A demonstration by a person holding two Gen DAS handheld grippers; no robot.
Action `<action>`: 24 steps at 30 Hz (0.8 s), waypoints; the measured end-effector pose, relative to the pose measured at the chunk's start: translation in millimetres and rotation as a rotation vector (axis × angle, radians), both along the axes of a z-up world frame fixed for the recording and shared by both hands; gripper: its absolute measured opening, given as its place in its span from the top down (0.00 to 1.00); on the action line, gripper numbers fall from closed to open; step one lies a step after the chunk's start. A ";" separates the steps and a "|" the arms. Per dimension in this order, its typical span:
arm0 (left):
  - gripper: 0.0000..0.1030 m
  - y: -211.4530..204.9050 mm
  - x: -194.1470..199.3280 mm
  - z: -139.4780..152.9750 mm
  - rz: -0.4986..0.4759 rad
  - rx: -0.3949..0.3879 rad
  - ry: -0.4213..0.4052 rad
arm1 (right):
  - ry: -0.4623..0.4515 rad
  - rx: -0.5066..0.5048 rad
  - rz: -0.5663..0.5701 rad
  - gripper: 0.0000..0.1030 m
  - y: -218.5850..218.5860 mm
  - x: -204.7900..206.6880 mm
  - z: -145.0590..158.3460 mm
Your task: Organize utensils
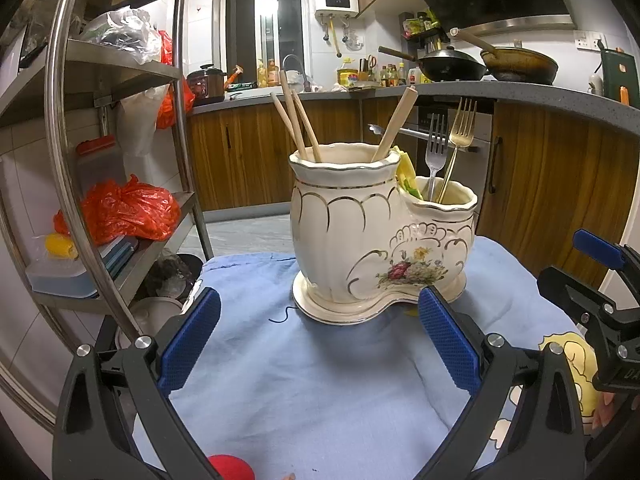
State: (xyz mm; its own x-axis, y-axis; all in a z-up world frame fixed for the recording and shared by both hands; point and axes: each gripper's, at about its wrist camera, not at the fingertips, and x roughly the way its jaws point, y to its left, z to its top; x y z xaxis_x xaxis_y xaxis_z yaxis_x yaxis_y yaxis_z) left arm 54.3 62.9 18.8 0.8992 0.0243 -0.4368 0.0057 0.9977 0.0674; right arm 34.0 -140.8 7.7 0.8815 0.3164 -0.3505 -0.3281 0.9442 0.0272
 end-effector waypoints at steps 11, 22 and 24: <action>0.05 3.6 2.0 -1.0 0.028 -0.012 0.015 | 0.001 -0.005 0.000 0.05 2.6 2.3 -0.4; 0.05 9.3 2.2 -1.5 -0.002 -0.049 0.001 | 0.000 -0.004 0.003 0.05 2.2 0.3 -3.2; 0.05 8.1 3.8 -2.6 -0.009 -0.047 0.015 | 0.003 0.000 0.005 0.05 1.5 -0.4 -3.4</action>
